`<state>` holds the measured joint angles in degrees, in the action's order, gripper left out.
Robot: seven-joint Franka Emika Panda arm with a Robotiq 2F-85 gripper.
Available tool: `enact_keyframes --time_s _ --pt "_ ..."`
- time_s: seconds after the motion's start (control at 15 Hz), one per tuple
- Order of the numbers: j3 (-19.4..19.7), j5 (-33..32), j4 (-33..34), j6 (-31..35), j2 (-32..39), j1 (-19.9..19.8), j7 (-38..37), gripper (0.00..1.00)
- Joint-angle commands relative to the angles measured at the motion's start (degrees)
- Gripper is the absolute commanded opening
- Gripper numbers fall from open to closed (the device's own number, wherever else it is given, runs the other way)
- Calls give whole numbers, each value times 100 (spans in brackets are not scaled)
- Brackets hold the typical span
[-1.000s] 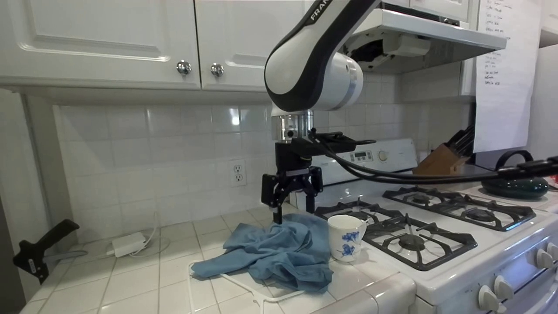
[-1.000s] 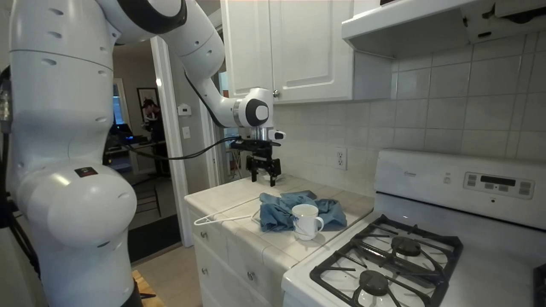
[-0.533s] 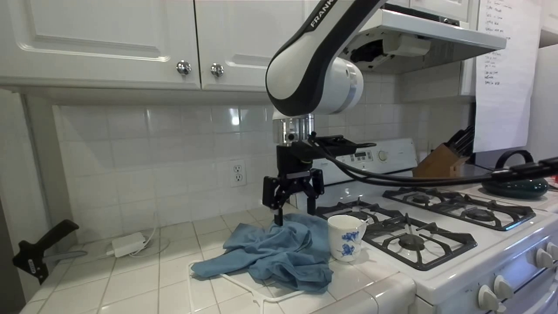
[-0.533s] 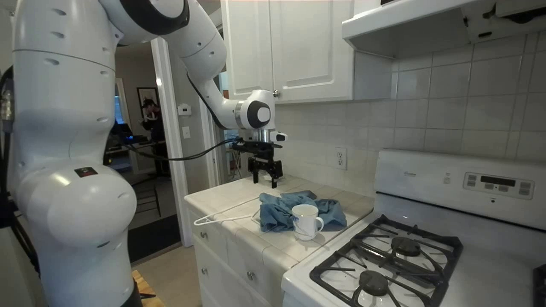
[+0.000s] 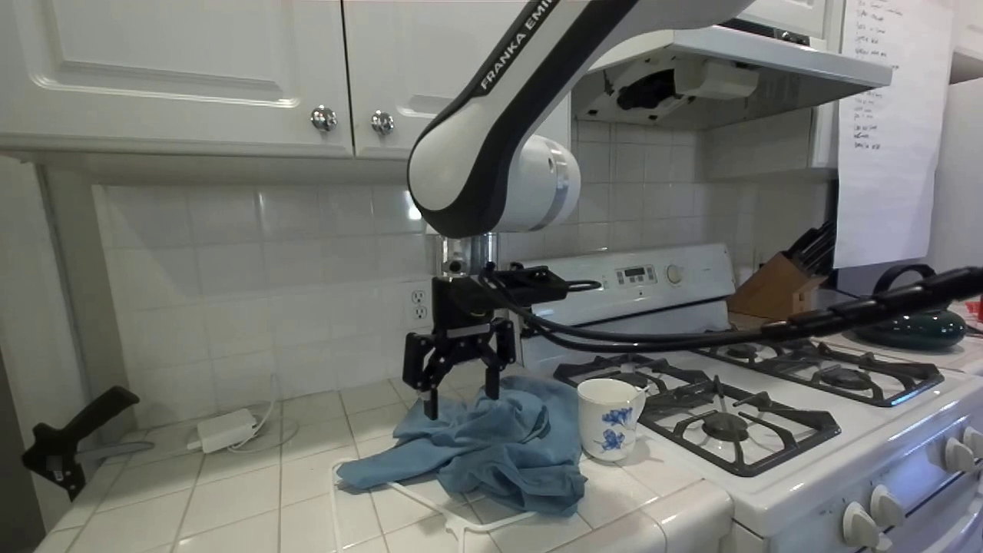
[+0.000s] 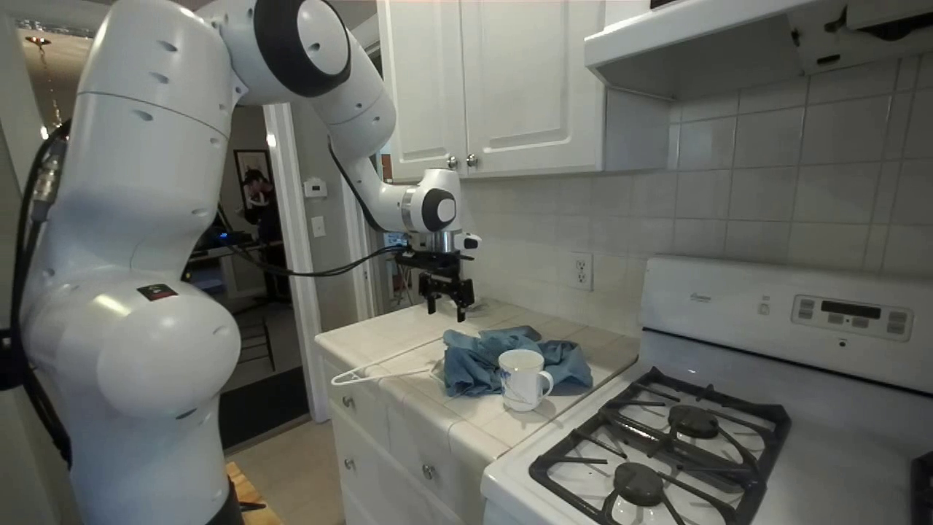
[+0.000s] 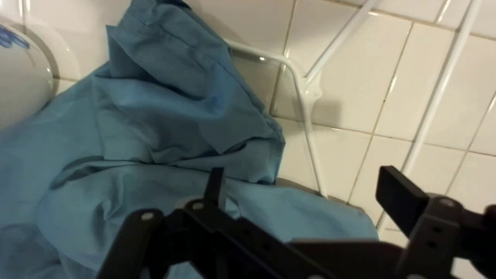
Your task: Hang the hanger on the handle of the right upper cabinet door.
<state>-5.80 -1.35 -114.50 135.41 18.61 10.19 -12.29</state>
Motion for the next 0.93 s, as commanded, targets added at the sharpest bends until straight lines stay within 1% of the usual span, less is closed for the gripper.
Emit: enact_keyframes --time_s 0.0,0.33,0.53,0.73,0.87 --pt "-93 -67 430 144 476 159 142 100" --pt "-74 -136 500 335 844 349 242 100" --pt "37 -303 448 546 997 441 179 100" --pt "96 -395 459 706 1167 443 186 100" --pt "168 -583 493 886 1280 507 211 100"
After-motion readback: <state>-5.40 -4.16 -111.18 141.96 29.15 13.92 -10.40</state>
